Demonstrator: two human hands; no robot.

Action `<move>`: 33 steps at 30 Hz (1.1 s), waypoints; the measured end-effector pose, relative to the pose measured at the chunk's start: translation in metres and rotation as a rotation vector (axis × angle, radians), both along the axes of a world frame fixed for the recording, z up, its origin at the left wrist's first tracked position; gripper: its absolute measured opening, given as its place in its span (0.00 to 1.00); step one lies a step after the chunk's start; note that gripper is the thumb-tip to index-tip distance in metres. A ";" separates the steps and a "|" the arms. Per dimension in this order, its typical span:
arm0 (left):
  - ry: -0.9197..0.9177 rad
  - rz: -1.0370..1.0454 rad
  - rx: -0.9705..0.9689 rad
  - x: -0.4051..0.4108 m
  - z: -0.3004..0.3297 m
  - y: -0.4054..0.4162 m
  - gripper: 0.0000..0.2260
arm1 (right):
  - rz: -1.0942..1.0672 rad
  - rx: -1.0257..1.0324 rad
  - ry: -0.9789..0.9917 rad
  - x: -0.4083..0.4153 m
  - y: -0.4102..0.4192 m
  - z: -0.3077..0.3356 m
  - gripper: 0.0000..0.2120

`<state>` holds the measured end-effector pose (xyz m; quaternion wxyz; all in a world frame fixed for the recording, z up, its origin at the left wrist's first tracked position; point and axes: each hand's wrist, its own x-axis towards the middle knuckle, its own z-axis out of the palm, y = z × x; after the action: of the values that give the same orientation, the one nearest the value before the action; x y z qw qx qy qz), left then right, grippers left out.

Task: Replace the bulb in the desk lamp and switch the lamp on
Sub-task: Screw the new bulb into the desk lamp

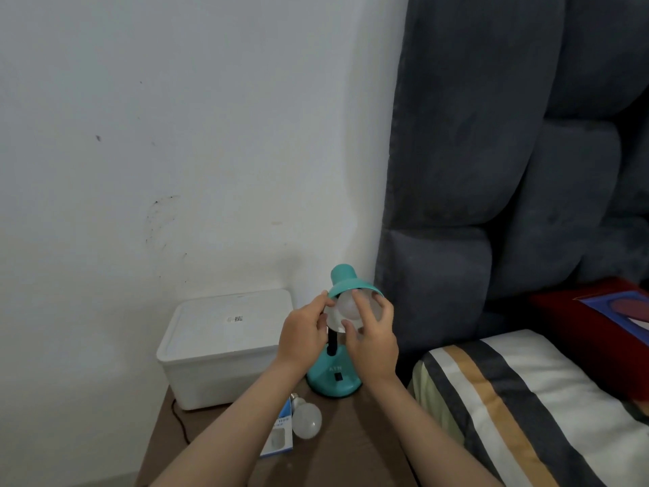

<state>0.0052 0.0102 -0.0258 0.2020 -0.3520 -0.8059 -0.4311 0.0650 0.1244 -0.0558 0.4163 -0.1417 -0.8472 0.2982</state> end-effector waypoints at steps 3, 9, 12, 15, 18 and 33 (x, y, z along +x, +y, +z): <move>0.004 -0.007 0.002 -0.002 -0.001 0.001 0.14 | 0.009 0.012 -0.006 -0.003 0.002 -0.001 0.21; 0.021 -0.021 -0.012 -0.002 -0.001 0.000 0.12 | -0.027 -0.054 0.023 -0.002 0.003 0.000 0.22; 0.000 -0.020 0.018 -0.003 -0.001 -0.001 0.12 | -0.016 -0.049 0.020 -0.003 0.002 -0.001 0.25; -0.008 -0.018 0.027 -0.003 -0.001 -0.001 0.12 | 0.018 -0.020 0.002 -0.005 0.003 -0.006 0.26; 0.002 -0.029 0.017 -0.004 -0.003 -0.001 0.12 | 0.004 -0.054 0.021 -0.005 0.002 -0.006 0.23; 0.004 -0.012 0.023 -0.003 -0.003 0.000 0.11 | -0.028 -0.001 0.058 -0.008 0.000 -0.008 0.22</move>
<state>0.0020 0.0099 -0.0292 0.2051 -0.3553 -0.7983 -0.4409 0.0571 0.1249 -0.0639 0.4448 -0.1449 -0.8325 0.2967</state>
